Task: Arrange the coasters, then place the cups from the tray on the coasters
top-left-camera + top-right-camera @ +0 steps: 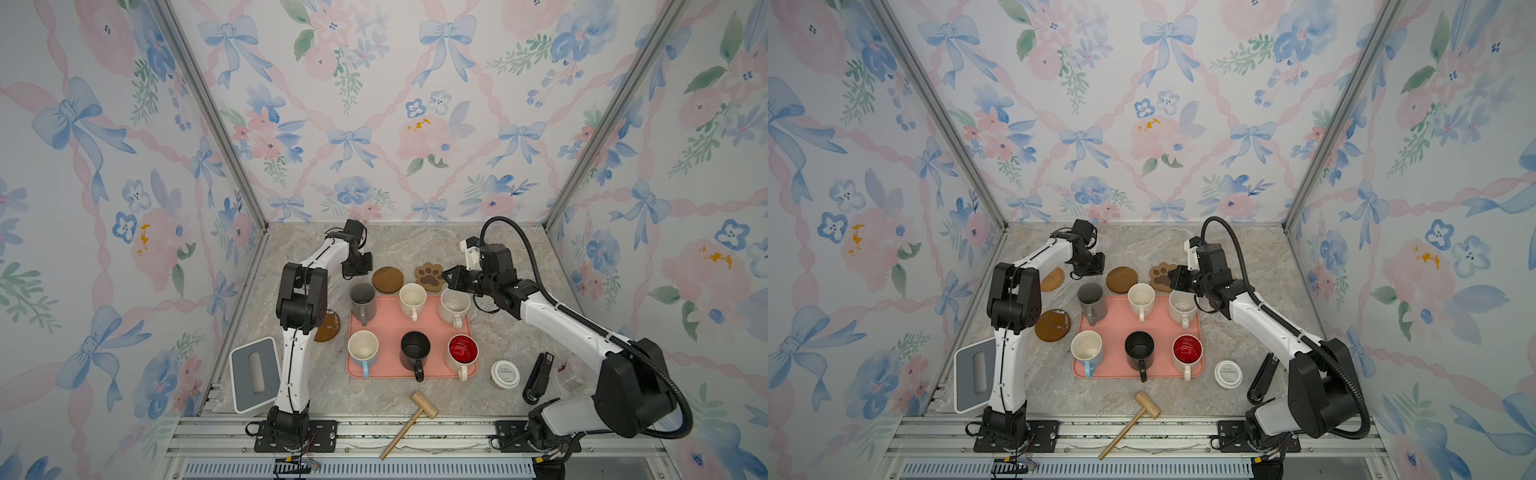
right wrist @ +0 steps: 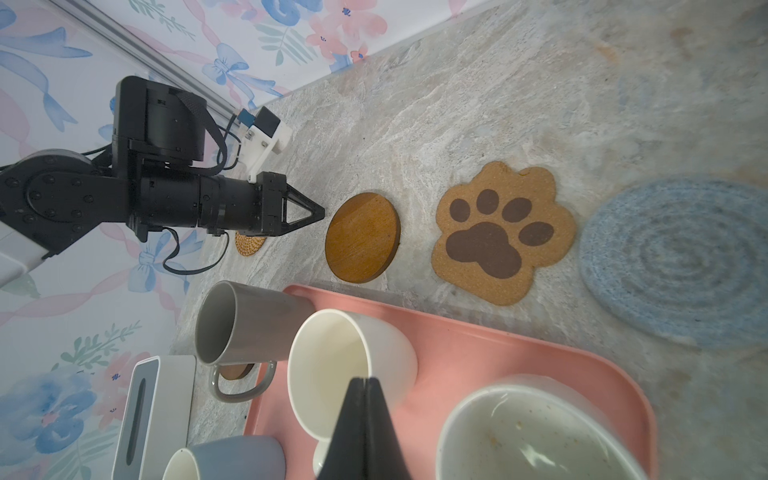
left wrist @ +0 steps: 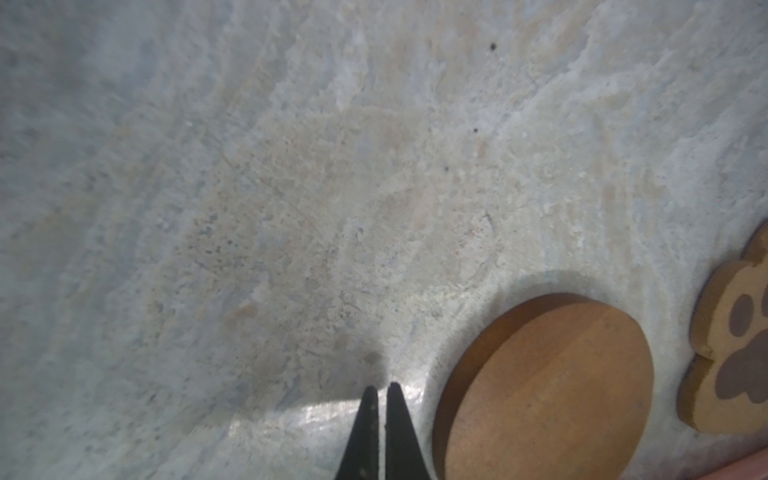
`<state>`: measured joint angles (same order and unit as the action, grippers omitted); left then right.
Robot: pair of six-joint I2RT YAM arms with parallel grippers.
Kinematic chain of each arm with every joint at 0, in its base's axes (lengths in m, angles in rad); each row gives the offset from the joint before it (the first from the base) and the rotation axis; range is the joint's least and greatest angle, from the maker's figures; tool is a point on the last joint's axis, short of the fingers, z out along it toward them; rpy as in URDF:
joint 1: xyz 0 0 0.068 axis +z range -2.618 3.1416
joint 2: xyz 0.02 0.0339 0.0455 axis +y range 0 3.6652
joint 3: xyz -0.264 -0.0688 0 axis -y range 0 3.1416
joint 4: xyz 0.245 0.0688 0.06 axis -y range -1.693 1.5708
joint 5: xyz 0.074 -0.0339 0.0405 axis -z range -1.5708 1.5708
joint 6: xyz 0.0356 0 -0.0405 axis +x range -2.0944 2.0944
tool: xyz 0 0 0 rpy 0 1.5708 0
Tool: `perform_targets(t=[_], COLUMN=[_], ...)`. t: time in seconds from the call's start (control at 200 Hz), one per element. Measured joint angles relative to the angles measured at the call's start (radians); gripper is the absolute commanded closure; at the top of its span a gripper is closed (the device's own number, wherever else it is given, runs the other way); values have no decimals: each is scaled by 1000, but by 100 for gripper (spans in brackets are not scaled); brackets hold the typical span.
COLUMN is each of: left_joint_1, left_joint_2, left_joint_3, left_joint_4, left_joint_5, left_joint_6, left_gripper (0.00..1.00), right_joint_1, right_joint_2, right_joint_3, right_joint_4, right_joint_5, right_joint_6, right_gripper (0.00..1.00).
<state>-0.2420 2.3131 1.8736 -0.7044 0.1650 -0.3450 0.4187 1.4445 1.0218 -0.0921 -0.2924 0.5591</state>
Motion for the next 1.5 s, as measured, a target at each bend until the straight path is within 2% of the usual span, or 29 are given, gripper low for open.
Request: perform_targets(t=[0.435, 1.5], left_joint_1=[-32, -75], left_joint_2=[11, 43], left_joint_3=[3, 56], left_joint_4=[21, 18], left_joint_5=[16, 53], left_joint_6=[-1, -27], left_gripper=[100, 100], right_joint_1=[-1, -7], right_joint_2=[-46, -47], right_joint_3=[-16, -23], right_joint_4=[0, 0], right_joint_5=[-7, -8], right_joint_6=[2, 2], right_gripper=[100, 100])
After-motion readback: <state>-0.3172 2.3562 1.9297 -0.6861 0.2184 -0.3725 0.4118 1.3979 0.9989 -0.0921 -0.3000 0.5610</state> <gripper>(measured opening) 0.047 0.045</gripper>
